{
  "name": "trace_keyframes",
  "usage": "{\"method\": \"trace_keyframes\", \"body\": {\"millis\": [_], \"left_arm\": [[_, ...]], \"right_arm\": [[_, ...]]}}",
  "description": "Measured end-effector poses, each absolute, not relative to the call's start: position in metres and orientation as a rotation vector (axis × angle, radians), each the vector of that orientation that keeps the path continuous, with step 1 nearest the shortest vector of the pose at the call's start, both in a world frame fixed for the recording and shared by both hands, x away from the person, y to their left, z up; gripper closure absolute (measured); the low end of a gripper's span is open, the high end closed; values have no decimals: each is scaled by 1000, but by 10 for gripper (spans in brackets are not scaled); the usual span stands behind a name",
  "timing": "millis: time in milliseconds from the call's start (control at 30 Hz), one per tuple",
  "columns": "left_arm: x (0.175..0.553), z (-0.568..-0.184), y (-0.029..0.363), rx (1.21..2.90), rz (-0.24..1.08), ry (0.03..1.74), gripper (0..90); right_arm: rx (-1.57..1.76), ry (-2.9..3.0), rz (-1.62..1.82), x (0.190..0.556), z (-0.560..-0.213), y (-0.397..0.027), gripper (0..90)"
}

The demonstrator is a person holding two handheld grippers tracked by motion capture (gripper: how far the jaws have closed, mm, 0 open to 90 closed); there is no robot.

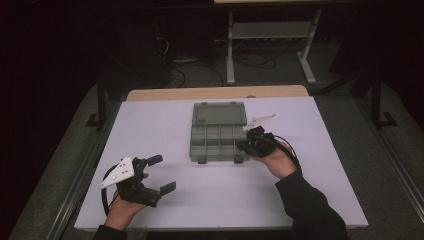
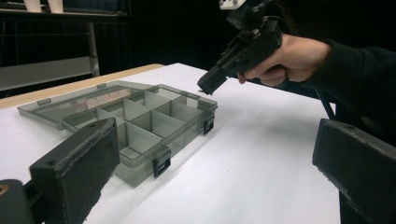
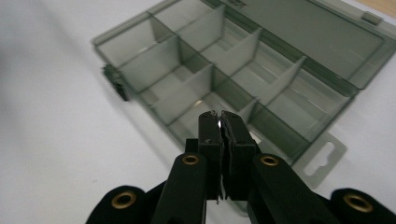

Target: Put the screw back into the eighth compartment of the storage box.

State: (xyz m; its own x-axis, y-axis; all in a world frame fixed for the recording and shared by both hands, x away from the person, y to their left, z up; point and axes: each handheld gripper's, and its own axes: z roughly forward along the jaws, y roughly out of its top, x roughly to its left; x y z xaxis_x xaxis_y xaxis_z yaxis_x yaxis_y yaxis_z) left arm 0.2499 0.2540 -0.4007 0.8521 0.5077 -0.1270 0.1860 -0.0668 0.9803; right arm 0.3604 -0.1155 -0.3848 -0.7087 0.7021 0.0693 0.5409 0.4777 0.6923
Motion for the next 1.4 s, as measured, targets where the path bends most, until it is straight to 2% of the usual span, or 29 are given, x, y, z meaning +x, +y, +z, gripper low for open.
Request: {"method": "trace_keyframes", "body": {"millis": [433, 533, 600, 633, 733, 767, 800, 833, 867, 933, 1067, 1167, 1400], "left_arm": [[250, -400, 257, 1637, 298, 550, 1], [250, -400, 257, 1637, 298, 550, 1], [251, -400, 258, 1639, 300, 551, 1], [251, -400, 259, 1636, 299, 557, 1], [251, -400, 259, 1634, 302, 553, 1], [251, -400, 260, 1636, 301, 554, 1], [252, -400, 260, 1638, 302, 554, 1], [252, -400, 260, 1638, 301, 552, 1], [252, -400, 260, 1638, 303, 550, 1], [252, -401, 261, 1638, 301, 551, 1], [252, -401, 263, 1638, 298, 557, 1], [252, -401, 262, 1631, 291, 571, 1], [251, -401, 264, 1635, 294, 572, 1]], "right_arm": [[1141, 2499, 971, 382, -405, -117, 849], [1150, 2487, 995, 381, -402, -121, 696], [1150, 2477, 1006, 380, -400, -123, 668], [1165, 2468, 1046, 377, -396, -126, 563], [1175, 2438, 1094, 373, -391, -132, 391], [1175, 2438, 1094, 373, -391, -132, 391], [1182, 2426, 1117, 371, -389, -135, 345], [1173, 2395, 1150, 366, -386, -139, 258], [1173, 2395, 1150, 366, -386, -139, 258], [1138, 2330, 1193, 357, -382, -146, 154], [1089, 2266, 1253, 347, -378, -154, 115], [1044, 2196, 1337, 332, -373, -166, 23], [980, 2109, 1460, 304, -377, -187, 0]]}}
